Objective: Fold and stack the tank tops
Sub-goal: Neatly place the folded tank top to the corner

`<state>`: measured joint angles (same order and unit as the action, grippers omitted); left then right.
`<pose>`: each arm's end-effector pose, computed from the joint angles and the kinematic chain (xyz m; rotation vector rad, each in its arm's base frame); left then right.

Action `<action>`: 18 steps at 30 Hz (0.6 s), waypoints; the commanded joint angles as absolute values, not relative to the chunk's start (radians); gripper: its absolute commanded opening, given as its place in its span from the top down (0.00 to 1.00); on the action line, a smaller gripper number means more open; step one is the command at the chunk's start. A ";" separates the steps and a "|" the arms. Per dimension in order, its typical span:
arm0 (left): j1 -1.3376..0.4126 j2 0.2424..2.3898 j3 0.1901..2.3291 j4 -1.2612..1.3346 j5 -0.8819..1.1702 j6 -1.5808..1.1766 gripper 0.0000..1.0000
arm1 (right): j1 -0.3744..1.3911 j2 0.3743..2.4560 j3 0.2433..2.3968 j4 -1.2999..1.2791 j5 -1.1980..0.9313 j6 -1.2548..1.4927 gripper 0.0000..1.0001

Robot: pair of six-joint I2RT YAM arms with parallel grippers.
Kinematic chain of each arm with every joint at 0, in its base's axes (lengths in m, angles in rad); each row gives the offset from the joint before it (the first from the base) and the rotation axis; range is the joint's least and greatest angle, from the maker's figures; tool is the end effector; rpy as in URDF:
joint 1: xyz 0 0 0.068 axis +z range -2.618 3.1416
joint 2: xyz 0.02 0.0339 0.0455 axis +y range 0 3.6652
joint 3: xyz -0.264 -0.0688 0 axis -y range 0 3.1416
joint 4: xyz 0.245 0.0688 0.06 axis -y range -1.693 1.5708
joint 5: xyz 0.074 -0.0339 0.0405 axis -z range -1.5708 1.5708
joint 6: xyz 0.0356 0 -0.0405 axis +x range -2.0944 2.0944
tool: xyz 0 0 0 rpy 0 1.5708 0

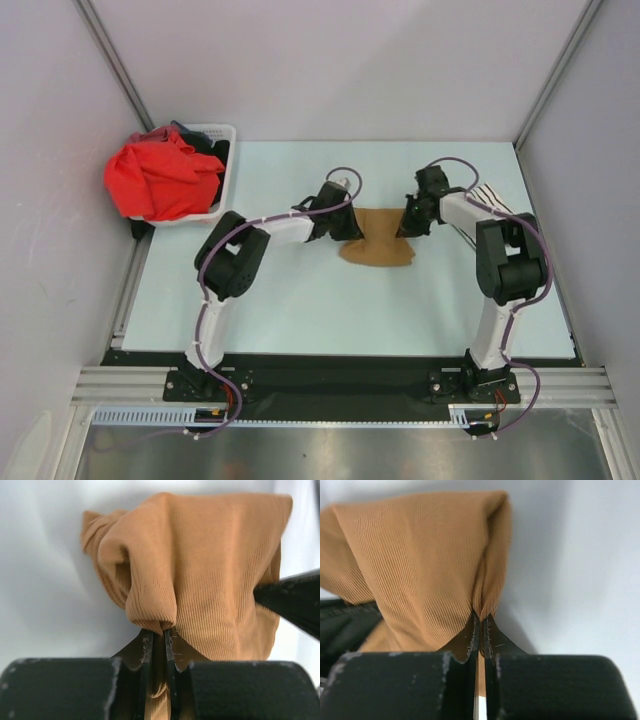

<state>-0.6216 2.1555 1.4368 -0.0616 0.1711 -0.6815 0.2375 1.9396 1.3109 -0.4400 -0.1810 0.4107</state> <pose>0.3762 -0.2770 0.1408 0.0145 2.4958 -0.8011 0.3883 0.1006 0.1686 0.1701 2.6824 0.4506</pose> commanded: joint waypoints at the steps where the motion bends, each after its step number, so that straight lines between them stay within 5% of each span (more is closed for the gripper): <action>1: -0.689 2.220 1.534 -0.003 0.244 -0.778 1.00 | 0.180 1.858 1.295 -0.437 -0.184 0.419 1.00; 6: -0.732 2.276 1.652 -0.049 0.229 -0.811 1.00 | 0.120 1.841 1.243 -0.440 -0.181 0.411 1.00; 7: -0.733 2.273 1.654 -0.058 0.209 -0.811 1.00 | 0.115 1.838 1.236 -0.442 -0.170 0.411 0.94; 8: -0.733 2.266 1.631 -0.052 0.206 -0.813 1.00 | 0.114 1.829 1.232 -0.442 -0.131 0.407 0.69; 11: -0.715 2.224 1.553 -0.044 0.184 -0.815 1.00 | 0.101 1.795 1.238 -0.452 -0.046 0.399 0.45; 18: -0.664 2.092 1.347 -0.020 0.164 -0.764 1.00 | 0.098 1.848 1.446 -0.583 0.230 0.405 0.43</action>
